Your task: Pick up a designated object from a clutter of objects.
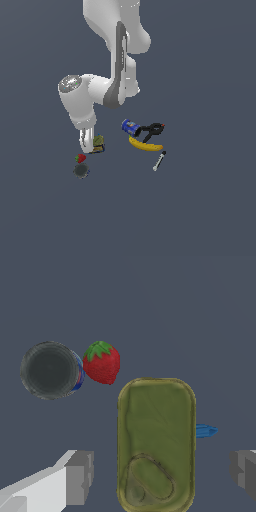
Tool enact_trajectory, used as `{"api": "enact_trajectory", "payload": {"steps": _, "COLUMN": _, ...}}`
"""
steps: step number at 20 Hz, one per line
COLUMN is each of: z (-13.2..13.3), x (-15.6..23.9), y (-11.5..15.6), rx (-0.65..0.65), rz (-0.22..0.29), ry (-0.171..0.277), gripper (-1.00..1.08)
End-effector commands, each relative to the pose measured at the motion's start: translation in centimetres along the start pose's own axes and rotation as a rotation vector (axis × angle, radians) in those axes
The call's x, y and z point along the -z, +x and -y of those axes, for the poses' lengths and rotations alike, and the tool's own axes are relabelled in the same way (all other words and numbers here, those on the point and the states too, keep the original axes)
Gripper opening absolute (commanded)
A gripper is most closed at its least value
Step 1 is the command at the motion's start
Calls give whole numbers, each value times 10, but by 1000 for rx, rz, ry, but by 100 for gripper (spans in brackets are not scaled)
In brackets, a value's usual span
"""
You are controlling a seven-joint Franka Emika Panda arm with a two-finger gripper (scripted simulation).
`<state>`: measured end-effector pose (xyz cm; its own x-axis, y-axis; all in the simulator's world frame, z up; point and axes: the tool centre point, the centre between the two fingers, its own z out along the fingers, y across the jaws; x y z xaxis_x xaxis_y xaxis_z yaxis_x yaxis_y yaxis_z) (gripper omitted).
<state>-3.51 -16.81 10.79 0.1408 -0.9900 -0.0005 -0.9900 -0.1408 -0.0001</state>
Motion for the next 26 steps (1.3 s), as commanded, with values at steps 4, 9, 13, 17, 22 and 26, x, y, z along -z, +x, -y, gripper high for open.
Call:
{"api": "enact_trajectory", "payload": {"steps": 4, "z": -1, "x": -15, "y": 0, "rx": -2, "rz": 0, "ry": -1, "gripper": 100}}
{"api": "enact_trajectory", "payload": {"steps": 9, "z": -2, "x": -39, "y": 0, "rx": -5, "rz": -1, "ry": -1, "gripper": 100}}
{"api": "enact_trajectory", "payload": {"steps": 13, "z": -1, "x": -48, "y": 0, "rx": -5, "rz": -1, "ry": 0, "gripper": 100}}
{"api": "enact_trajectory", "payload": {"steps": 17, "z": -1, "x": -49, "y": 0, "rx": -5, "rz": -1, "ry": 0, "gripper": -100}}
{"api": "enact_trajectory", "payload": {"steps": 22, "z": -1, "x": -49, "y": 0, "rx": -5, "rz": -1, "ry": 0, "gripper": -100}}
{"api": "enact_trajectory", "payload": {"steps": 26, "z": 0, "x": -49, "y": 0, "rx": -5, "rz": -1, "ry": 1, "gripper": -100}}
